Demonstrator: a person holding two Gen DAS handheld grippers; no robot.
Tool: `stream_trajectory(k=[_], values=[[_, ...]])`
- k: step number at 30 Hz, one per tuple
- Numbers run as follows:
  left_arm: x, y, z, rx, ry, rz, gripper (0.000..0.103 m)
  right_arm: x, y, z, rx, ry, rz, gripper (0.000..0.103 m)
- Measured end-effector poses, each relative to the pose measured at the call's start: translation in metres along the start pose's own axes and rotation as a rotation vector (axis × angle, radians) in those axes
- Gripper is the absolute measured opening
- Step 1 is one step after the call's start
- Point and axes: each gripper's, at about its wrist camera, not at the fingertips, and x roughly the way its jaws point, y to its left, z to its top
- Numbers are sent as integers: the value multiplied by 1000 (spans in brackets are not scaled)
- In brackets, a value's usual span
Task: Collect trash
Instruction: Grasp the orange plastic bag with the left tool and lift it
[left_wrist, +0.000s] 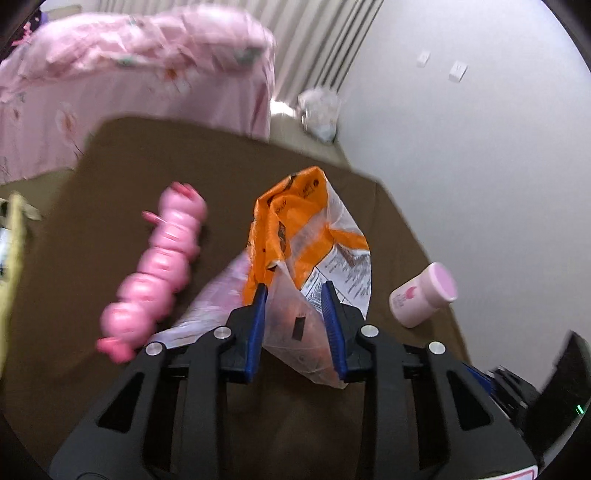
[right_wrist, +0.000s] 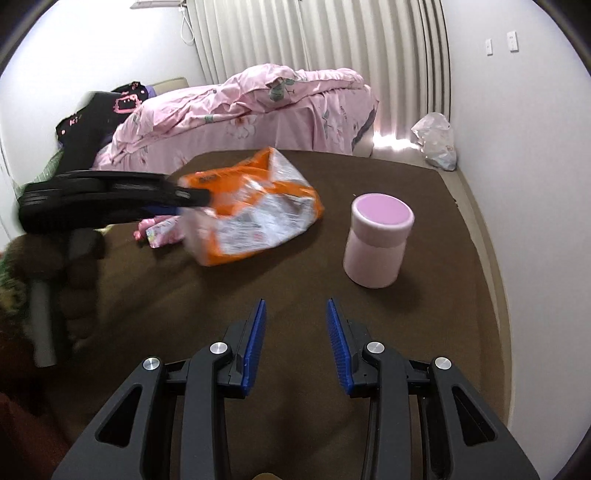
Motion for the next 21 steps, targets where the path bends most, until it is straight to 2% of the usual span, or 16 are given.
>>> stream_trajectory(k=[2, 4, 7, 11, 17, 21], values=[[-27, 7, -3, 17, -35, 28, 29, 3, 8, 5, -4, -9, 14, 32], [-60, 24, -11, 14, -72, 92, 29, 10, 21, 12, -27, -8, 23, 32], [-96, 57, -26, -51, -109, 178, 30, 24, 44, 23, -57, 0, 69, 32], [-118, 96, -39, -122, -134, 268, 30, 53, 84, 39, -112, 24, 114, 32], [-129, 115, -59, -148, -114, 264, 30, 94, 138, 60, -181, 59, 154, 32], [-128, 110, -69, -126, -89, 235, 30, 115, 150, 62, -259, 109, 60, 32]])
